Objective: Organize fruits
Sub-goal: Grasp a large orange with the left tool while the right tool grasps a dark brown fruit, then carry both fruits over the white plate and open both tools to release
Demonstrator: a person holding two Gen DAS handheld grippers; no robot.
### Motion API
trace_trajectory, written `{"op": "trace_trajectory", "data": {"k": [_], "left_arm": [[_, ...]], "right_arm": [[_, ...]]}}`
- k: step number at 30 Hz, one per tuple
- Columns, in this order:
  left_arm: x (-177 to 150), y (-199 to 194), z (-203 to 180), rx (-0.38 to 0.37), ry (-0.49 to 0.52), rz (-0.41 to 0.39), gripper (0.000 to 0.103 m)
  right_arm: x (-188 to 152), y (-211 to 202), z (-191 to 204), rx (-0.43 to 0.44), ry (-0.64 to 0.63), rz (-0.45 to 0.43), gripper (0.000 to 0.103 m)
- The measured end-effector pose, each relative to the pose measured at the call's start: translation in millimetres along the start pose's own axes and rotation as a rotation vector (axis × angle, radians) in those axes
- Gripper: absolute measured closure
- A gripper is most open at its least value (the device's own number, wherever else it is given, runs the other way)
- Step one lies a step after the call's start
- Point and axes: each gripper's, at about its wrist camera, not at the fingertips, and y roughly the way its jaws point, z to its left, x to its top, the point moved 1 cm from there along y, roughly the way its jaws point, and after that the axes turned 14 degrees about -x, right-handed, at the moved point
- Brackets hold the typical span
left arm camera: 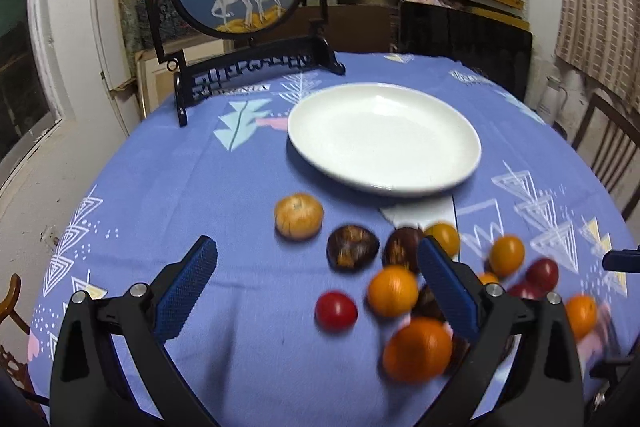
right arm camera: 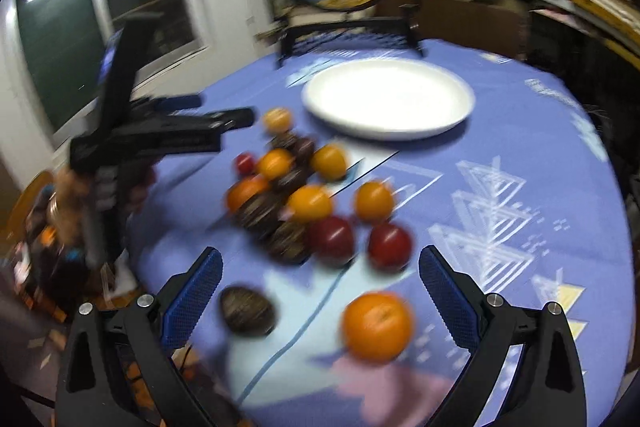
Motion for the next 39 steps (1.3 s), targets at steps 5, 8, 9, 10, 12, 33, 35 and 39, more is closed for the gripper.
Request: {"op": "trace_trajectory", "data": {"k": [5, 8, 9, 10, 12, 33, 35, 39], "left_arm": [[-15, -6, -1, -0.005, 0.037, 0.030, 0.005], [-24, -9, 0, -0.029, 0.046, 0.048, 0.005], [-27, -10, -2, -0.037, 0.059, 0.058, 0.005], [-29, -11, -2, -0.038, 0.072, 0.067, 0.005], [-36, -12, -6, -0.046, 0.118, 0.085, 0.005], [-48, 33, -44, -0.234, 0.246, 0.227, 0.038], [-48, 35, -46, -0.284, 0.232, 0.258, 0.059], [-44, 31, -44, -0.287, 0.194, 0.266, 0.059]], "right_arm": [[-14, 2, 30, 0.067, -0.067, 0.027, 0.009], [-20, 14, 43, 0.122, -0.076, 0.082, 0.023], [-22, 20, 47, 0.129, -0.077, 0.099, 0.029], [-24, 25, 50, 0.134, -0.084, 0.116, 0.036], [-28, 33, 56, 0.123, -0.106, 0.143, 0.046], [-17, 27, 22, 0.065, -0.044, 0.092, 0.061], [-15, 26, 20, 0.056, -0.041, 0.087, 0.061], [-11, 24, 14, 0.057, -0.025, 0.073, 0.061]]}}
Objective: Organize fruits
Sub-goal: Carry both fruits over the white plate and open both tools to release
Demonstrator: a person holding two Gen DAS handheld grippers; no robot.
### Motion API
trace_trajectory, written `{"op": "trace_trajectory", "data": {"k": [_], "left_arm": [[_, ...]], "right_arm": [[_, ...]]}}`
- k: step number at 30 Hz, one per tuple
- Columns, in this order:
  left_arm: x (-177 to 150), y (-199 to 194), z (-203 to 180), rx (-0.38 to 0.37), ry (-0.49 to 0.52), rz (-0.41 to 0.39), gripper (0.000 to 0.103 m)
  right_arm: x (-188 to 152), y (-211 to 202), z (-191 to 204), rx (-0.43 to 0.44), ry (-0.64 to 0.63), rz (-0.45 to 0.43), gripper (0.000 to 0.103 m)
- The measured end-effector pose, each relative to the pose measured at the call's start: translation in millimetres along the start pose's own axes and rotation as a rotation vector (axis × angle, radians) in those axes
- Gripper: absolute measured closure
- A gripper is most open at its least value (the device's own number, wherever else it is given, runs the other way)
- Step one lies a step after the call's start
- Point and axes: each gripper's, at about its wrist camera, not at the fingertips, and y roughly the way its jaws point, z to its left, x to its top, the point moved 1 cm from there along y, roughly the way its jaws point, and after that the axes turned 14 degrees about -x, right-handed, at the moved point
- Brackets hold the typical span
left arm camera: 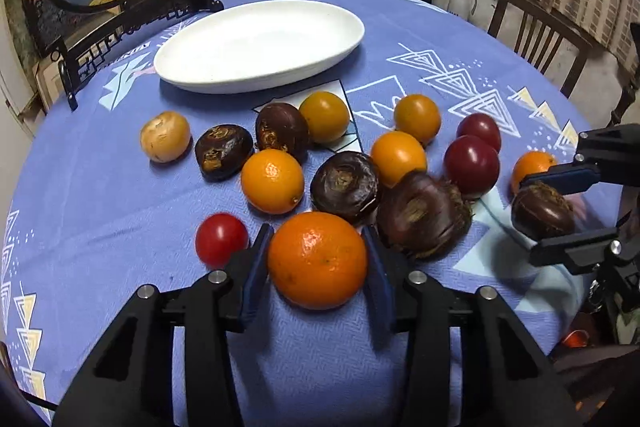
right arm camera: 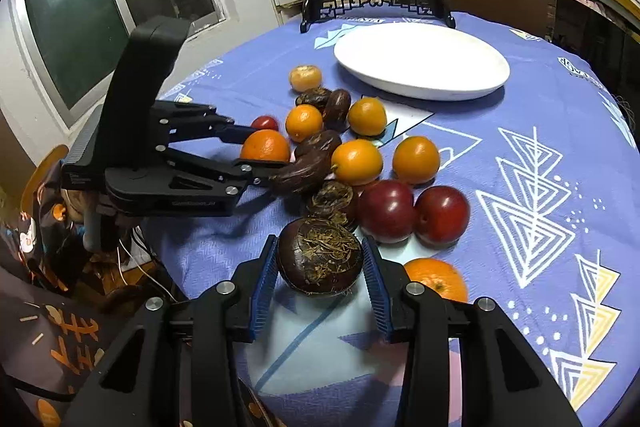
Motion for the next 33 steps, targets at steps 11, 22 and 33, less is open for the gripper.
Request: {"op": "trace_trajectory", "data": {"k": [11, 22, 33], "left_arm": [[77, -59, 7, 0.148, -0.022, -0.205, 0.059], [157, -18, 58, 0.296, -0.137, -0.211, 0.059], [182, 29, 99, 0.341, -0.194, -0.137, 0.059]], "right_arm": [[71, -28, -29, -0.073, -0.005, -0.184, 0.061], [163, 18, -82, -0.136, 0.080, -0.208, 0.061], [204, 89, -96, -0.157, 0.090, -0.123, 0.061]]}}
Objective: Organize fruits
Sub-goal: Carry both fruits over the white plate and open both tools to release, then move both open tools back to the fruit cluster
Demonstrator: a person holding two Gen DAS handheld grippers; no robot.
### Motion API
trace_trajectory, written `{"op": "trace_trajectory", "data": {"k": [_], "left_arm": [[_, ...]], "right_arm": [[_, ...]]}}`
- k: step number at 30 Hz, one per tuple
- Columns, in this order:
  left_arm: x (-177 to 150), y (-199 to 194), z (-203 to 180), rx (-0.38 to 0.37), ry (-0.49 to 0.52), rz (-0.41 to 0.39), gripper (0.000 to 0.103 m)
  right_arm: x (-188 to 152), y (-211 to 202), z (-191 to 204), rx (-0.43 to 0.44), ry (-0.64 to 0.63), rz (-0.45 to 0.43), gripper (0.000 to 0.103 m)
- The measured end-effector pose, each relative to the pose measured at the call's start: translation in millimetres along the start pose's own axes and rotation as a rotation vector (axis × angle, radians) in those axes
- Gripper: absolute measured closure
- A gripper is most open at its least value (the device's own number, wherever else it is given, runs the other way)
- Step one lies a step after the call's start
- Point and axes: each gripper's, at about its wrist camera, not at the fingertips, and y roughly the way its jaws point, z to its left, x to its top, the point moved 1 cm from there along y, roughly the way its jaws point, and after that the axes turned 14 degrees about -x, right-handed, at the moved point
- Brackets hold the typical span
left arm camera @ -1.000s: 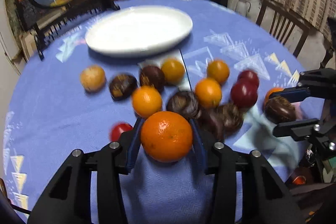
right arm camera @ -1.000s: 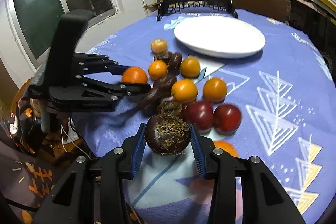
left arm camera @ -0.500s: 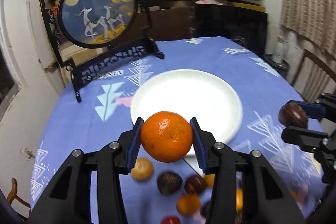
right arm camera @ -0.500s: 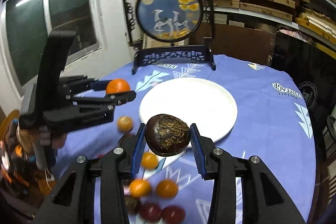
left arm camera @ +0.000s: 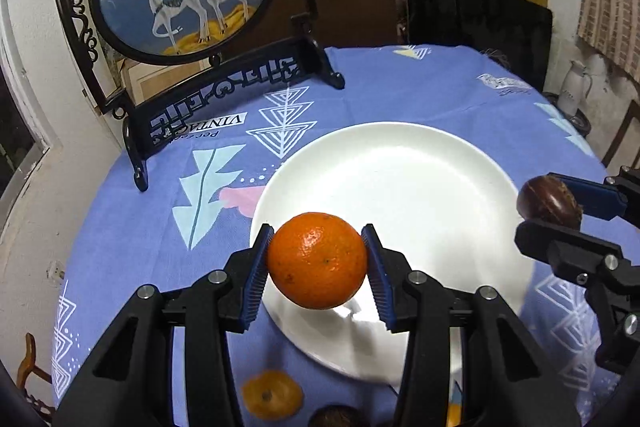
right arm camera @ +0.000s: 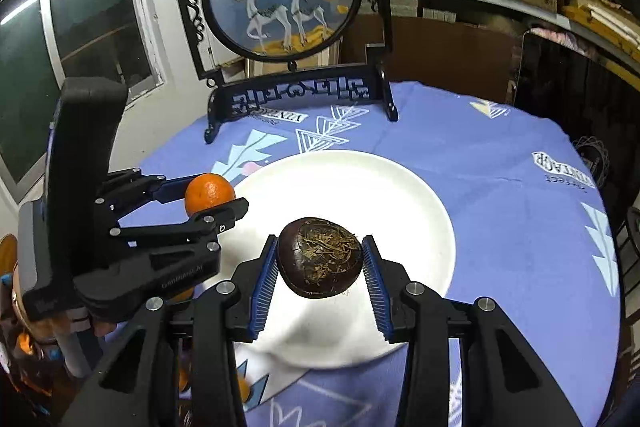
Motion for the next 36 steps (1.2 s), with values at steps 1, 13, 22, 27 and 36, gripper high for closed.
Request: {"op": "trace_trajectory", "data": {"k": [1, 13, 22, 27, 36], "left_arm": [[1, 5, 1, 0.006, 0.003, 0.009, 0.059], [7, 42, 5, 0.038, 0.032, 0.057, 0.059], [8, 53, 10, 0.066, 0.024, 0.056, 0.037], [5, 38, 16, 0.066, 0.013, 0.028, 0.036], [-28, -21, 4, 0.033, 0.046, -0.027, 0.029]], "right_arm": [[2, 6, 1, -0.006, -0.003, 0.005, 0.061], [11, 54, -2, -0.011, 0.003, 0.067, 0.061], [13, 70, -10, -0.055, 0.041, 0.068, 0.041], [10, 55, -19, -0.056, 0.050, 0.059, 0.040], [-32, -4, -35, -0.041, 0.065, 0.080, 0.033]]}}
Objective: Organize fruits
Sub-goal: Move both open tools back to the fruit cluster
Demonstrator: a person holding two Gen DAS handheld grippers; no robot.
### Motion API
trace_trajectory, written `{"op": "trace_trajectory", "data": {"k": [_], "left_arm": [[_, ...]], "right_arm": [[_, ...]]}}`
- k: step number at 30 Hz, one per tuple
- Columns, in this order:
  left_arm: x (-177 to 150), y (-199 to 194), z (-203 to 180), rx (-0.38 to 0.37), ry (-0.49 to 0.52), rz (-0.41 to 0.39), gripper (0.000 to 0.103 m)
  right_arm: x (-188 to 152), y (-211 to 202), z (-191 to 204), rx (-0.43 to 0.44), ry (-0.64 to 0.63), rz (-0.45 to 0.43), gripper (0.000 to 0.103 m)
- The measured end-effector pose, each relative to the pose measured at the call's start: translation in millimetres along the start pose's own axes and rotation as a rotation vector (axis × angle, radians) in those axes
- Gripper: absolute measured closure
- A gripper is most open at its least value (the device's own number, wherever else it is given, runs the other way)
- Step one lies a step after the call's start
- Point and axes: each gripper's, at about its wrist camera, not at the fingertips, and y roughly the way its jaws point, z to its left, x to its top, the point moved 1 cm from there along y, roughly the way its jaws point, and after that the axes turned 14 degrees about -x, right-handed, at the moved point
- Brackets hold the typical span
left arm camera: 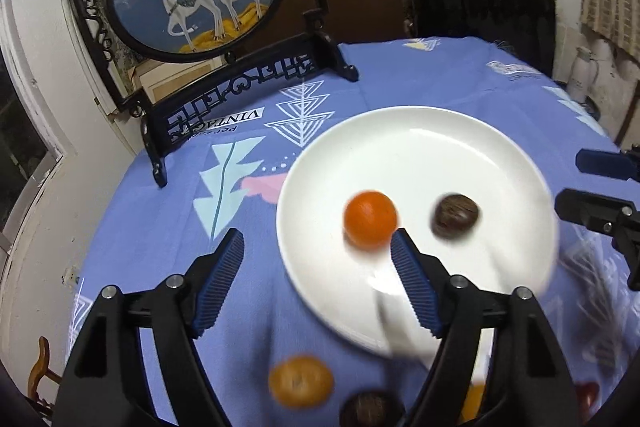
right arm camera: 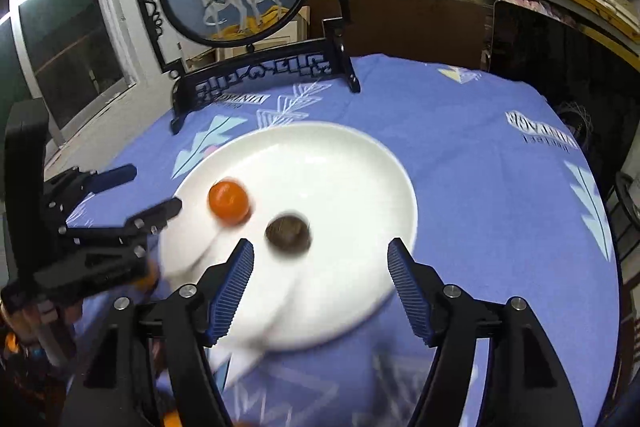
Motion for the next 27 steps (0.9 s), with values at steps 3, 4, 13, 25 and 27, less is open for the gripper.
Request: {"op": "trace_trajectory", "data": {"k": [3, 4, 13, 25, 27], "left_arm": [[-25, -31, -11, -0.058, 0.023, -0.018, 0.023], [-33, -38, -15, -0.082, 0.030, -0.019, 0.023], [-124, -94, -54, -0.290, 0.102, 0.031, 0.017], [-170, -73, -84, -0.373, 0.168, 0.134, 0.017], [-170, -67, -83, -0.383, 0.165, 0.140, 0.017]], "right_arm": [[-32, -31, -3, 0.018, -0.032, 0.006, 0.028], [-45, -41, -3, 0.029, -0.047, 0.009, 0.026], [-153, -105, 0, 0.097, -0.162, 0.065, 0.022], [-194, -97, 22, 0.114, -0.207, 0.158, 0.022], [-196, -97, 22, 0.107, -0.212, 0.154, 0.025]]}}
